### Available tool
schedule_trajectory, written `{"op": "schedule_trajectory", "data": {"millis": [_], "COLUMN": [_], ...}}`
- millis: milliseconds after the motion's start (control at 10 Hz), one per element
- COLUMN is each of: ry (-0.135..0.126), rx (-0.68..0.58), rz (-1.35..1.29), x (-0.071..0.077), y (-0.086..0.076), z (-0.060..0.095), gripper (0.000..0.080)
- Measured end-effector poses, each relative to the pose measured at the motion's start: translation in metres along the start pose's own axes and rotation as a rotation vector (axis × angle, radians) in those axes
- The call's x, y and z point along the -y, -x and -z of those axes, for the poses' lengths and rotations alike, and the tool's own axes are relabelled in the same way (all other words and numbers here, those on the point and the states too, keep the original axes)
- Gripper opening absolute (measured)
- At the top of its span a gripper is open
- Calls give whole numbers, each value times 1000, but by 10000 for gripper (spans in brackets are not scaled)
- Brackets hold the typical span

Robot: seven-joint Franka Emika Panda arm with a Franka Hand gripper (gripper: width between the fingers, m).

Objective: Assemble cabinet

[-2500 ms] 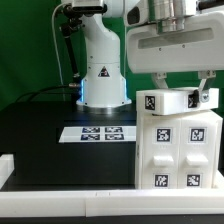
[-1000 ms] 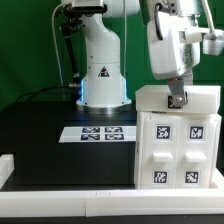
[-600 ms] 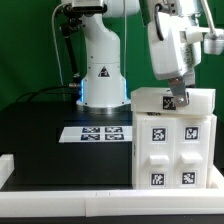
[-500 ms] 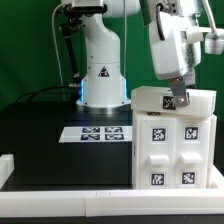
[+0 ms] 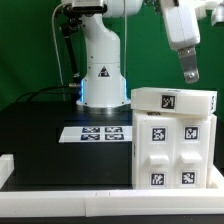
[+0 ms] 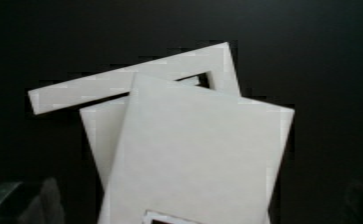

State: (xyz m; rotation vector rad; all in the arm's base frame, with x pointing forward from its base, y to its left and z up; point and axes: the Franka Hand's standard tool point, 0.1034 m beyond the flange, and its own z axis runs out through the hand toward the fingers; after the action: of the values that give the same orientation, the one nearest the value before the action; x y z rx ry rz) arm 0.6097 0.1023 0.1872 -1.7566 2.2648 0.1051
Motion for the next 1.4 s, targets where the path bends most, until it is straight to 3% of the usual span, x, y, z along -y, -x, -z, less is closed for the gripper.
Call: {"op": "schedule_trajectory", "data": {"millis": [300,400,500,600,900,1300,1400], "ry": [8,62,63,80,89,100,121], "rx": [-5,-40,-42,-53,-42,-33,-49], "rz": [80,345,421,585,956,1299,1460], "x": [-2,-6,-3,-4,-1,-1,-3], "y": [0,0,5,8,14,12,9], "z": [-3,-2,0,2,7,6,3], "gripper": [797,797,797,797,797,797,797]}}
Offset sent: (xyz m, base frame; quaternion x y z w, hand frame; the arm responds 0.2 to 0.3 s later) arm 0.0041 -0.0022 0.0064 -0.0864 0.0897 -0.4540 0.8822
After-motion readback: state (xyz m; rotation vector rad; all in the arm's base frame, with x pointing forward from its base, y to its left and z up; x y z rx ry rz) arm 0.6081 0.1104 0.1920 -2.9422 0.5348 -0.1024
